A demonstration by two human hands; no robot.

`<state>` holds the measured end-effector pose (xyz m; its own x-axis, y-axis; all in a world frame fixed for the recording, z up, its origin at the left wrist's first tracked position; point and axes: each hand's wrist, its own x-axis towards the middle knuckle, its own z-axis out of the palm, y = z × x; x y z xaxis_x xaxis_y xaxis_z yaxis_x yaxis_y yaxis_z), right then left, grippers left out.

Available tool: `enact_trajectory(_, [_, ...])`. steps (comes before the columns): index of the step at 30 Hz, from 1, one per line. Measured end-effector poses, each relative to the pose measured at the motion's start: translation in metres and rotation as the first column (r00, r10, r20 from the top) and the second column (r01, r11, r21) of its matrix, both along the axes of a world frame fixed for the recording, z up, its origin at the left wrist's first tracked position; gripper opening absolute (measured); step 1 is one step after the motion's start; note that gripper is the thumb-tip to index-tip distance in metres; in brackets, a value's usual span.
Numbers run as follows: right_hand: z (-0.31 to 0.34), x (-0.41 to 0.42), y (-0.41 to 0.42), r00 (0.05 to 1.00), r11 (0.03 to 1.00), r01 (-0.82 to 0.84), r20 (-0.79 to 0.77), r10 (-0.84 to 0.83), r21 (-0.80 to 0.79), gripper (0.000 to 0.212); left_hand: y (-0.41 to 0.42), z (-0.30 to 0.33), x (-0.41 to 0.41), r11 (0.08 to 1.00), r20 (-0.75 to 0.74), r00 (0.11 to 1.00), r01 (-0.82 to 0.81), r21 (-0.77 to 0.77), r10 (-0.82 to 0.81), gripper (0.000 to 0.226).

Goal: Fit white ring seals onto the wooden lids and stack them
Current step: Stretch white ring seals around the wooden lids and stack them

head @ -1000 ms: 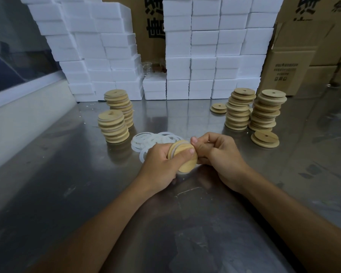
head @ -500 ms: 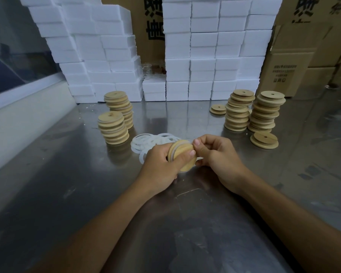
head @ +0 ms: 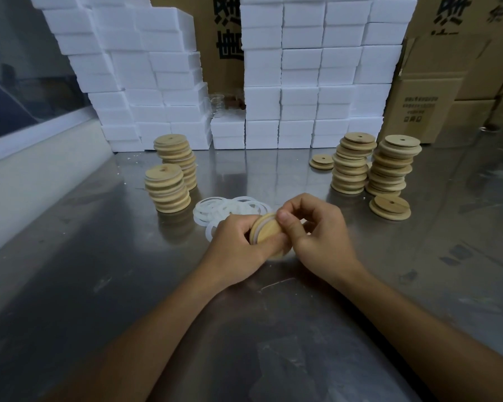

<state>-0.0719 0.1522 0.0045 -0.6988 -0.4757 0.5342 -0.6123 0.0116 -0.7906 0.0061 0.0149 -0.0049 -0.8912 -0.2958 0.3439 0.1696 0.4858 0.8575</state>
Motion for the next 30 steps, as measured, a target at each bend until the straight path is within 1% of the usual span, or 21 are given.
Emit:
enact_trajectory(2, [0.0012,-0.0008,-0.0003,0.999,1.0,-0.029,0.041,0.029,-0.011,0.01,-0.0007,0.0002,-0.001,0.998,0.003,1.0,0.016,0.067,-0.016,0.02])
enact_trajectory(3, [0.0022,-0.0018,-0.0005,0.996,0.998,-0.048,0.08,0.05,-0.027,0.012,-0.0013,0.0004,-0.0014,0.993,-0.007,1.0,0.019,0.119,-0.018,0.013])
enact_trajectory(4, [0.0032,-0.0028,-0.0008,0.991,0.997,-0.065,0.117,0.07,-0.045,0.015,-0.0016,0.0004,-0.0018,0.987,-0.021,1.0,0.019,0.16,-0.015,0.011])
enact_trajectory(9, [0.0026,-0.0046,-0.002,0.963,0.991,-0.116,0.236,0.13,-0.073,0.015,0.0017,0.0061,-0.001,0.963,-0.055,0.998,-0.023,0.267,0.039,0.022])
enact_trajectory(11, [0.0025,-0.005,-0.0006,0.953,0.988,-0.143,0.261,0.156,-0.065,0.015,-0.0005,0.0077,-0.0016,0.934,-0.053,0.996,-0.052,0.352,0.076,0.023])
enact_trajectory(13, [0.0028,-0.0058,0.0006,0.951,0.985,-0.161,0.258,0.172,-0.061,0.012,-0.0017,0.0084,-0.0017,0.922,-0.042,0.995,-0.064,0.383,0.086,0.02])
enact_trajectory(18, [0.0017,-0.006,0.0,0.942,0.985,-0.165,0.287,0.174,-0.055,0.013,-0.0015,0.0072,-0.0013,0.941,-0.032,0.995,-0.076,0.33,0.091,0.02])
enact_trajectory(20, [0.0015,-0.0061,0.0,0.961,0.988,-0.136,0.233,0.15,-0.077,0.006,-0.0026,0.0048,-0.0014,0.961,-0.043,0.996,-0.066,0.27,0.081,0.018])
enact_trajectory(23, [0.0,-0.0051,0.0,0.992,0.996,-0.077,0.096,0.081,-0.044,0.013,-0.0023,0.0023,0.0,0.989,-0.026,0.999,-0.027,0.147,0.031,0.007])
enact_trajectory(25, [-0.0002,-0.0031,0.0004,0.996,0.997,-0.075,0.047,0.075,0.005,0.012,-0.0015,0.0002,0.0,1.0,0.005,1.0,-0.018,0.026,0.018,0.017])
enact_trajectory(26, [0.0004,-0.0028,0.0005,0.996,0.996,-0.083,0.041,0.082,0.02,0.01,-0.0012,0.0001,-0.0007,1.0,0.016,1.0,-0.017,-0.001,0.017,0.019])
enact_trajectory(27, [0.0011,-0.0031,0.0008,0.994,0.995,-0.095,0.049,0.094,0.024,0.009,-0.0013,0.0004,-0.0009,1.0,0.016,1.0,-0.01,0.011,0.01,0.016])
enact_trajectory(29, [0.0033,-0.0048,0.0012,0.987,0.992,-0.129,0.092,0.129,-0.005,0.009,-0.0007,0.0017,-0.0008,0.996,-0.02,1.0,0.003,0.087,-0.001,0.009])
enact_trajectory(30, [0.0042,-0.0062,0.0018,0.982,0.989,-0.145,0.119,0.147,-0.024,0.01,-0.0001,0.0024,-0.001,0.993,-0.047,0.999,-0.001,0.119,0.007,0.009])
